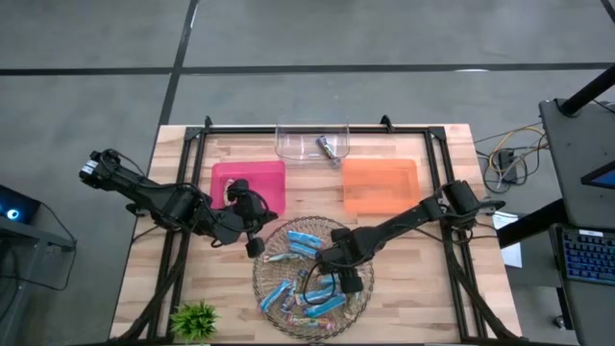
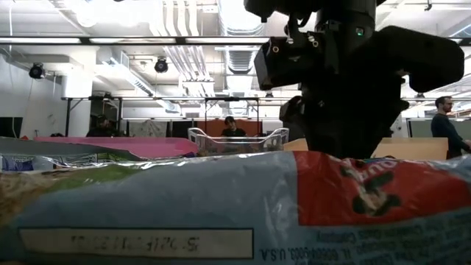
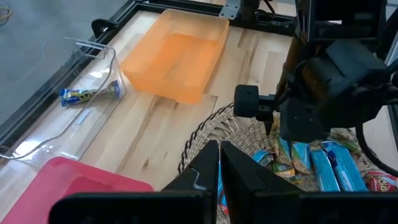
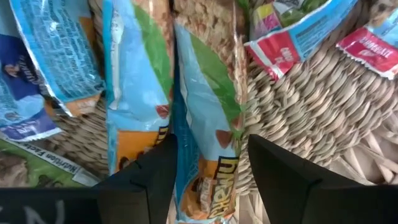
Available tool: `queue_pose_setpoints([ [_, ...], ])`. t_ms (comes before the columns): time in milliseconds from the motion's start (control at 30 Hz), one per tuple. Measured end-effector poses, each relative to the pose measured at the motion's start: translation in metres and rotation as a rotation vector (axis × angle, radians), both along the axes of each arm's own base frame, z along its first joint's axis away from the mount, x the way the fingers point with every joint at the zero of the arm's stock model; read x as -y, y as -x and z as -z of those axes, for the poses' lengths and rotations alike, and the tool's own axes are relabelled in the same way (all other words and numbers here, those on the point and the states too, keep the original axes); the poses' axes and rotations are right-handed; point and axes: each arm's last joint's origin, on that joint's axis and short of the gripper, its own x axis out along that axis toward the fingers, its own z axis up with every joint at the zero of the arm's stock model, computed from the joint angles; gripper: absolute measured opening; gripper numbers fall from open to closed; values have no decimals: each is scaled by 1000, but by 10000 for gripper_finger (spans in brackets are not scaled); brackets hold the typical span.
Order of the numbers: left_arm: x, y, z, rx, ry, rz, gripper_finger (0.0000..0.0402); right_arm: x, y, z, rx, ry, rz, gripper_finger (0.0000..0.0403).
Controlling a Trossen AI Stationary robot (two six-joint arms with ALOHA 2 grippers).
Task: Pick and place Granola Bars by type
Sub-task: Put the yellow granola bar into the yellow bin
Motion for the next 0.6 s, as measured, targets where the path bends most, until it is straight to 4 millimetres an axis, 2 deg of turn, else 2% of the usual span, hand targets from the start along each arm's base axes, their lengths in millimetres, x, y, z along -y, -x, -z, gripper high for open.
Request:
queue_pose_setpoints([
  [267, 0, 0, 0, 2, -4, -6, 0, 3, -1, 0, 0, 0, 7, 173],
  [600, 0, 0, 0, 4, -10, -13, 0, 4, -1, -1, 2, -1, 10, 66],
])
